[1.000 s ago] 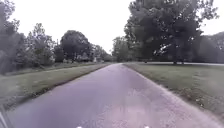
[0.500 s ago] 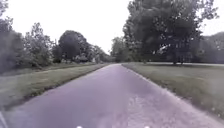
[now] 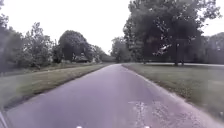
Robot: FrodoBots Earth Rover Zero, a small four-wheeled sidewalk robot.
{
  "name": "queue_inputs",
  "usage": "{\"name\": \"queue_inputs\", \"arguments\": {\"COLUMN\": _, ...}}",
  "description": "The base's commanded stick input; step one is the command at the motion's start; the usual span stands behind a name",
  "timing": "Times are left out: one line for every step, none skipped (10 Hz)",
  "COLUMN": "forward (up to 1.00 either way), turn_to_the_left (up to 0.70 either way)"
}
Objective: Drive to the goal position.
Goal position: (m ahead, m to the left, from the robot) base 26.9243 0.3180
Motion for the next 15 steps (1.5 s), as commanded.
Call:
{"name": "queue_inputs", "arguments": {"forward": 0.7, "turn_to_the_left": 0.0}}
{"name": "queue_inputs", "arguments": {"forward": 0.7, "turn_to_the_left": 0.0}}
{"name": "queue_inputs", "arguments": {"forward": 0.7, "turn_to_the_left": 0.0}}
{"name": "queue_inputs", "arguments": {"forward": 0.7, "turn_to_the_left": 0.0}}
{"name": "queue_inputs", "arguments": {"forward": 0.7, "turn_to_the_left": 0.0}}
{"name": "queue_inputs", "arguments": {"forward": 0.7, "turn_to_the_left": 0.0}}
{"name": "queue_inputs", "arguments": {"forward": 0.7, "turn_to_the_left": 0.0}}
{"name": "queue_inputs", "arguments": {"forward": 0.7, "turn_to_the_left": 0.0}}
{"name": "queue_inputs", "arguments": {"forward": 0.7, "turn_to_the_left": 0.0}}
{"name": "queue_inputs", "arguments": {"forward": 0.7, "turn_to_the_left": 0.0}}
{"name": "queue_inputs", "arguments": {"forward": 0.7, "turn_to_the_left": 0.0}}
{"name": "queue_inputs", "arguments": {"forward": 0.7, "turn_to_the_left": 0.0}}
{"name": "queue_inputs", "arguments": {"forward": 0.7, "turn_to_the_left": 0.0}}
{"name": "queue_inputs", "arguments": {"forward": 0.7, "turn_to_the_left": 0.0}}
{"name": "queue_inputs", "arguments": {"forward": 0.7, "turn_to_the_left": 0.0}}
